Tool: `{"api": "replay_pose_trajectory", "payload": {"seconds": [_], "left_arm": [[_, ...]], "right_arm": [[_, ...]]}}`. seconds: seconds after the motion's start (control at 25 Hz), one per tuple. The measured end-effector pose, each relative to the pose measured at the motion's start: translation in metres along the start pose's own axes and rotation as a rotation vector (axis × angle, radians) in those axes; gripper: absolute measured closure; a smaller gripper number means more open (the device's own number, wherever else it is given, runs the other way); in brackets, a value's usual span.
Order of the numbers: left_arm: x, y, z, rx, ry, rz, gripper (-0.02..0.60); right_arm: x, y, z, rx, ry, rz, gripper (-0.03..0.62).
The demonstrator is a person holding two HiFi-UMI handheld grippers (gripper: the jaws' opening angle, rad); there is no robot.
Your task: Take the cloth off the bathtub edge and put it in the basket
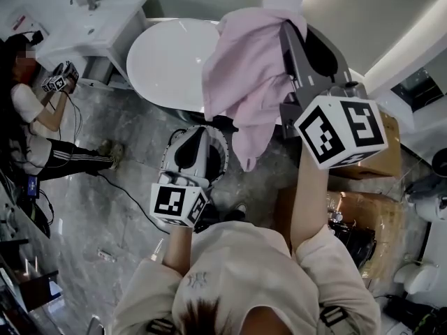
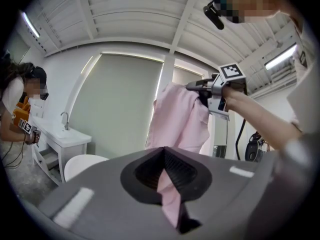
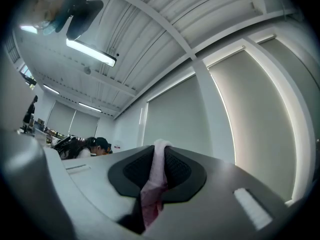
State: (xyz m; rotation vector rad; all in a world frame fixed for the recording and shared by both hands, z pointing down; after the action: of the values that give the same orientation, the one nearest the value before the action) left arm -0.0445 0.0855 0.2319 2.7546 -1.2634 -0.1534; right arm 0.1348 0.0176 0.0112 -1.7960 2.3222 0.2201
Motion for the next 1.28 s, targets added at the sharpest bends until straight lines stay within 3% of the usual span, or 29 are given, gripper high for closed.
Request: {"api": "replay_pose_trajectory", "payload": {"seconds": [0.36,0.68,0.84,1.28], "left_arm": [[-0.023,0.038,0.024,0.012,-0.039,-0.002,0.58],[-0.05,0.069,0.032,0.02,-0.051,0.074,0.58],[-0.066,0.084,0.032,0.012,-0.057,0.131,0.58],[-0.1,0.119,0.027,0.019,-0.027,0.218,0.58]], "right_arm": [[0.027,0.067,0.069,-0.048,-0.115,0.049,0.553],[0.037,0.12,0.108,-0.029,-0.212,0.176,0.553],[0.046,0.139,0.082,0.008,-0.163,0.221,0.553],[0.045,0.188,-0.06,0.028,0.108,0.33,0.553]]}}
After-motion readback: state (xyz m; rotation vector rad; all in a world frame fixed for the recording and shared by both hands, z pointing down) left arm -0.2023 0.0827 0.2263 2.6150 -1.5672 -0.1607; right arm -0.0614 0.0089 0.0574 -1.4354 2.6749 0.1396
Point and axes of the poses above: the fingertips, and each gripper's own axes: x forward along the fingers, y to its left, z out of its top, the point moved 4 cm from there along -x, backward along the fingers, and after that the axes turned 9 degrees about -z, right-handed, at the moved point
